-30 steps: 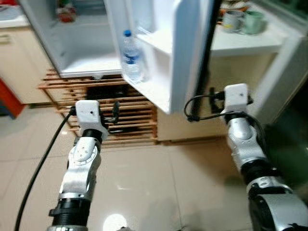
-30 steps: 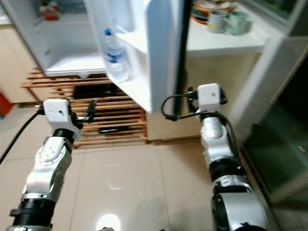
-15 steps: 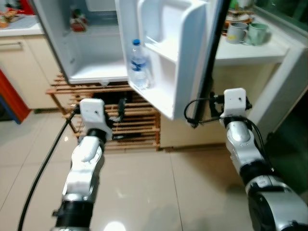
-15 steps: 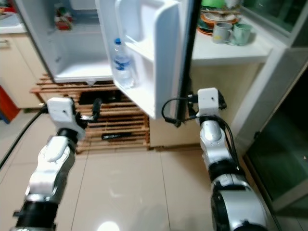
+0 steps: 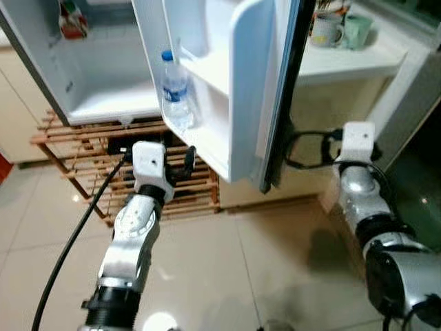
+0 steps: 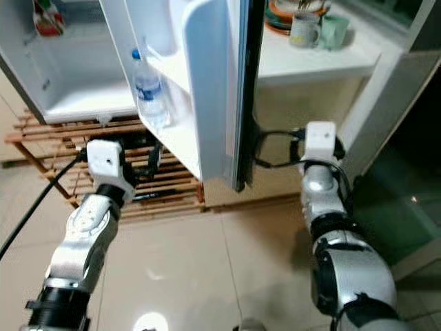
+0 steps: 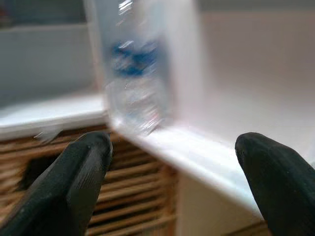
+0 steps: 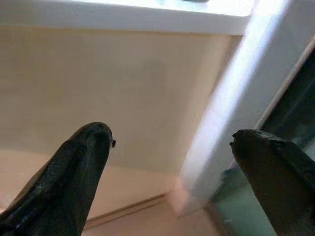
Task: Restocking fridge
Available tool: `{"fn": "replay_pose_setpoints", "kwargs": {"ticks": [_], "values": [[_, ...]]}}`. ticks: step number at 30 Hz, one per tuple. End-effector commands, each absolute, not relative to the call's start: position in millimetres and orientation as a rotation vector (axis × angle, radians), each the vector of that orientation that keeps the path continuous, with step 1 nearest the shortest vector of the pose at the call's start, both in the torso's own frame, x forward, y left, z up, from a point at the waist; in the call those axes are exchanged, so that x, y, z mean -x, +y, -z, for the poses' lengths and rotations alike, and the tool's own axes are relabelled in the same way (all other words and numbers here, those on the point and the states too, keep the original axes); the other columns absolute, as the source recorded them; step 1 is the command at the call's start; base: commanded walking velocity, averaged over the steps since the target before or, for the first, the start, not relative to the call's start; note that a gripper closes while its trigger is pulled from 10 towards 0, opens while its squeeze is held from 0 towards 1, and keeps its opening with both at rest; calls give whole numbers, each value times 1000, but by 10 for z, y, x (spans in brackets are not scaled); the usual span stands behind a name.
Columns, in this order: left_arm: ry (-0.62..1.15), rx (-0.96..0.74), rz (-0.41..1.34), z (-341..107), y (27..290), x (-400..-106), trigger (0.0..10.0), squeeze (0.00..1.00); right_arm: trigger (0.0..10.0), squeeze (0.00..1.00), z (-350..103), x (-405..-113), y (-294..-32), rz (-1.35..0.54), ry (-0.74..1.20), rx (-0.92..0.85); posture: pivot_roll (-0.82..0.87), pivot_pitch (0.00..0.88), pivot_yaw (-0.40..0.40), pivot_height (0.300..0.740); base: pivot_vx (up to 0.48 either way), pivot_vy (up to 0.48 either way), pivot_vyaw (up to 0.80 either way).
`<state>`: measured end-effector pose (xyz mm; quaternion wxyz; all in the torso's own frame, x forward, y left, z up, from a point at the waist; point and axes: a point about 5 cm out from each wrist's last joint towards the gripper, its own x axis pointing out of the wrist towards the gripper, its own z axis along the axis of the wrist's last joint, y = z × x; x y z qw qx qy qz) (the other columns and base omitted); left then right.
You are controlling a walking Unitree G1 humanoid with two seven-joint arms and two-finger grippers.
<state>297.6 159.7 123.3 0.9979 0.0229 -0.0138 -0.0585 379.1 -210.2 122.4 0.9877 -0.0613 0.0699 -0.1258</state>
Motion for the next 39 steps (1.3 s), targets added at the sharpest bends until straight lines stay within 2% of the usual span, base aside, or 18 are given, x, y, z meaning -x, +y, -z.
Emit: {"fn": "replay_pose_setpoints", "kwargs": {"ticks": [1,3,8,10,11,12,13,15,17,19,21,24,26,27,28,32,37,39], "values": [[9,-56,99,-1180,1685,-2943,10000,0,10000,0,-1323,-3864,-1964,216,119,73,-22,0,36,740,0,0,0],[27,-69,93,-1154,1734,-2916,10000,0,10000,0,-1385,-3901,-1865,175,92,44,-12,0,32,740,0,0,0],[514,-173,162,-358,1887,-2606,10000,0,10000,0,-1370,-3915,-1182,-106,100,-103,-14,0,36,740,0,0,0],[647,-207,194,-115,1956,-2441,10000,0,10000,0,-1392,-3890,-914,-223,97,-137,-20,0,38,740,0,0,0],[740,-240,226,63,2014,-2305,10000,0,10000,0,-1435,-3851,-681,-323,91,-162,-30,0,40,740,0,0,0],[740,-240,226,63,2014,-2305,10000,0,10000,0,-1435,-3851,-681,-323,91,-162,-30,0,40,740,0,0,0],[797,-261,247,166,2053,-2215,10000,0,10000,0,-1471,-3818,-536,-386,86,-178,-33,0,41,740,0,0,0],[919,-338,258,350,2182,-2028,10000,0,10000,0,-1760,-3419,30,-824,42,-252,-60,0,30,740,0,0,0],[862,-402,306,284,2118,-2091,10000,0,10000,0,-2027,-2970,199,-1119,-42,-385,-50,0,21,740,0,0,0],[765,-444,370,153,1932,-2251,10000,0,10000,0,-2085,-2873,87,-1183,-74,-474,-57,0,23,740,0,0,0],[630,-481,435,-31,1729,-2447,10000,0,10000,0,-1878,-3043,-125,-1057,-22,-487,-68,0,25,740,0,0,0],[453,-424,494,-263,1510,-2626,10000,0,10000,0,-1503,-3329,-486,-779,68,-385,-80,0,26,740,0,0,0],[356,-380,496,-419,1432,-2718,10000,0,10000,0,-1369,-3389,-726,-635,118,-334,-84,0,26,740,0,0,0],[356,-380,496,-419,1432,-2718,10000,0,10000,0,-1369,-3389,-726,-635,118,-334,-84,0,26,740,0,0,0],[266,-318,475,-602,1389,-2805,10000,0,10000,0,-1287,-3339,-959,-518,173,-260,-87,0,23,740,0,0,0],[110,-196,272,-1006,1503,-3025,10000,0,10000,0,-1079,-3331,-1267,-302,209,-182,-90,0,16,740,0,0,0],[-4,-108,169,-1239,1592,-3096,10000,0,10000,0,-900,-3274,-1325,-246,233,-146,-90,0,9,740,0,0,0],[-89,-94,137,-1356,1605,-3089,10000,0,10000,0,-847,-3217,-1403,-170,185,-20,-90,0,4,740,0,0,0]]}}
